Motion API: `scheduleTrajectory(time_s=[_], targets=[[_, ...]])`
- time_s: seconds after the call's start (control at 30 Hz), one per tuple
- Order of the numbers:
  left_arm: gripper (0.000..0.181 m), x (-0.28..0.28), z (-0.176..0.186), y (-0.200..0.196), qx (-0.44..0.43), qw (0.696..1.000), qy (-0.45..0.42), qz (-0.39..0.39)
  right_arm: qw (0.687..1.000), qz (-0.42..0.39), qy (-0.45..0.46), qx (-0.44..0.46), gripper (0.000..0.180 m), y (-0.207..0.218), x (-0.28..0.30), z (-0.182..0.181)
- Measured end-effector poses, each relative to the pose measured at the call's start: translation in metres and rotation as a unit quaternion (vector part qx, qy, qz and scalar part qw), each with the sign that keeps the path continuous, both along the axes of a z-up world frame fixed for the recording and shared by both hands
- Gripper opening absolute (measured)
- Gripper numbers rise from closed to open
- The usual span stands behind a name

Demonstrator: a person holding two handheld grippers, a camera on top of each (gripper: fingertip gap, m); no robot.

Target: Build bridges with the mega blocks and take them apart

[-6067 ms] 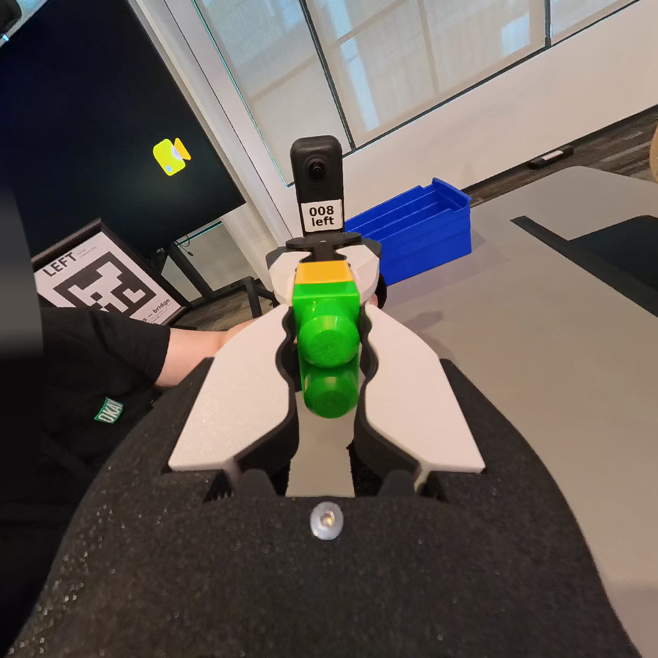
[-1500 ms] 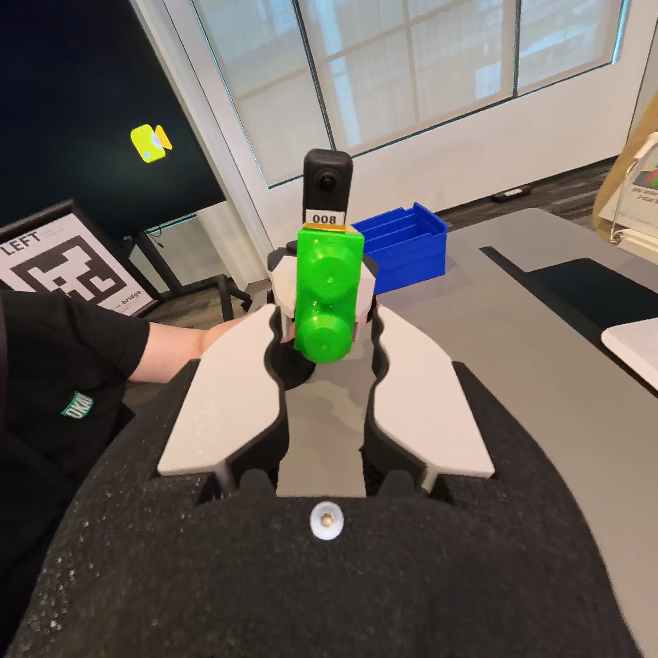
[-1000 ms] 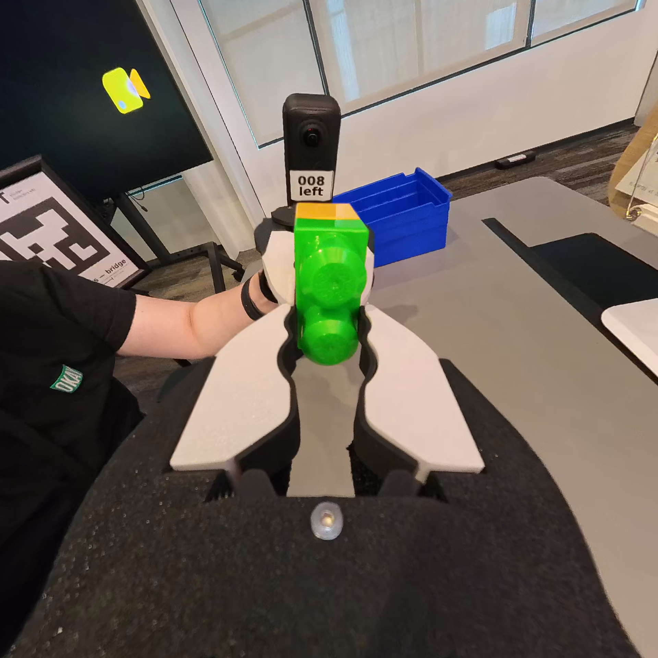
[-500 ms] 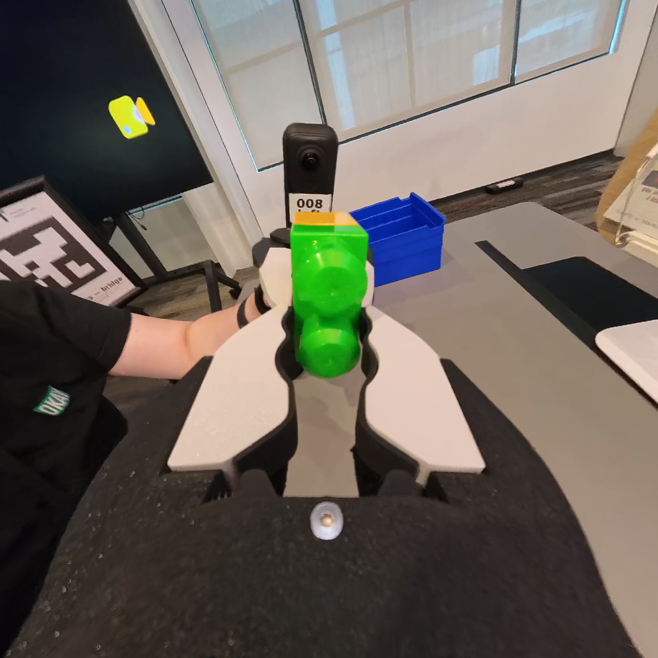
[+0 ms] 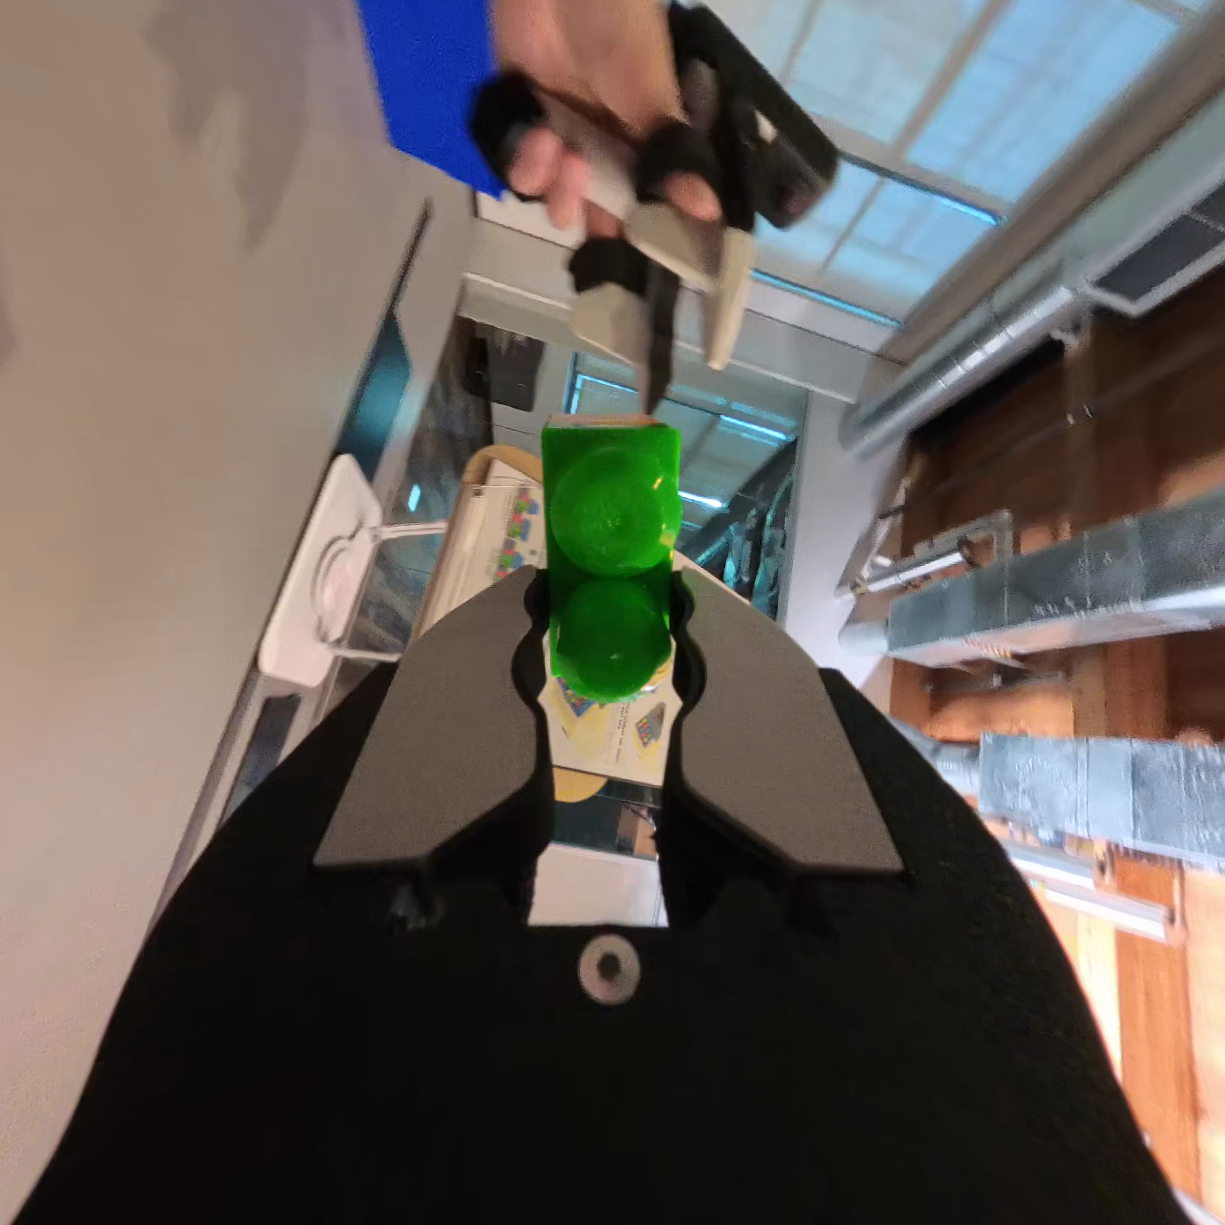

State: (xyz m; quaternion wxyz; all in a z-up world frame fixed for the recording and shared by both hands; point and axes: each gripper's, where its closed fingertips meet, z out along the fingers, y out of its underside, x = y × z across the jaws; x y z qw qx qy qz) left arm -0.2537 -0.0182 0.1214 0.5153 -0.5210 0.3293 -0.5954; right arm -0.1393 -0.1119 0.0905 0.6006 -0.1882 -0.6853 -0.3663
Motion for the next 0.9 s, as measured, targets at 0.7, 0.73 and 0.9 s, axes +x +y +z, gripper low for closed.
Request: scheduleTrajectory(time_s=[0.7, 0.73, 0.9], targets=[[0.058, 0.054, -0.036, -0.018, -0.033, 0.994, 0.075, -0.066, 0.666, -0.413, 0.142, -0.605, 0.034, -0.054, 0.396, -0.057], [0.058, 0.059, -0.040, -0.020, -0.037, 0.993, 0.082, -0.072, 0.651, -0.426, 0.133, -0.614, 0.034, -0.058, 0.413, -0.070], [0.058, 0.078, -0.058, -0.027, -0.056, 0.987, 0.112, -0.100, 0.601, -0.455, 0.054, -0.655, 0.034, -0.070, 0.459, -0.141]])
